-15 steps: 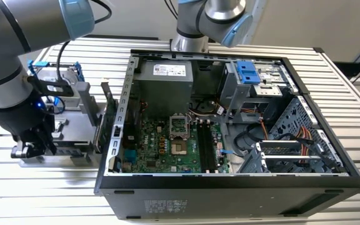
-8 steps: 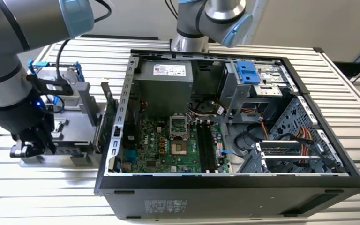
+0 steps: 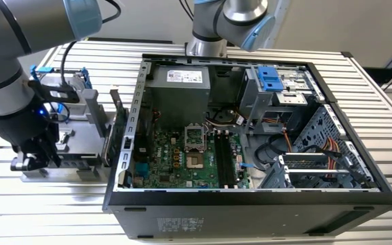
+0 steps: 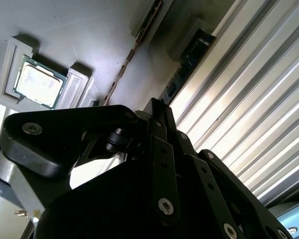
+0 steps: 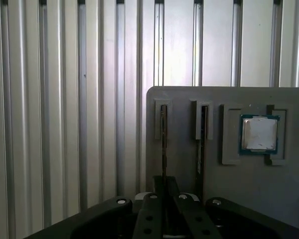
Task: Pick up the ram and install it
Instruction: 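Pick up the ram and move it above insertion slot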
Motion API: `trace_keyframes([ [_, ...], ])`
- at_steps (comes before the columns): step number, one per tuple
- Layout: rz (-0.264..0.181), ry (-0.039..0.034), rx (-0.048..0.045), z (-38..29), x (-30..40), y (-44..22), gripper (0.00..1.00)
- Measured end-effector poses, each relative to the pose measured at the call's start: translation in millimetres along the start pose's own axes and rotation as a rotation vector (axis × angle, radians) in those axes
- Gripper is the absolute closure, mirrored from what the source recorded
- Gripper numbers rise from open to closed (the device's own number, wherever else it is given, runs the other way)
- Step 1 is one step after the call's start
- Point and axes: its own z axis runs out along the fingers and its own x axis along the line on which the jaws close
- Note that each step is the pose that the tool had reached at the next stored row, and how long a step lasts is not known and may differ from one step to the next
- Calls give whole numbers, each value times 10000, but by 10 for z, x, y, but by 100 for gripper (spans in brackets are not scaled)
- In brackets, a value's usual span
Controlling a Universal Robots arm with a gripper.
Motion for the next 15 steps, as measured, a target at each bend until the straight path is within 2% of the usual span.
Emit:
trace_keyframes([
  [15,0,-2,2,-110,2,0,100],
])
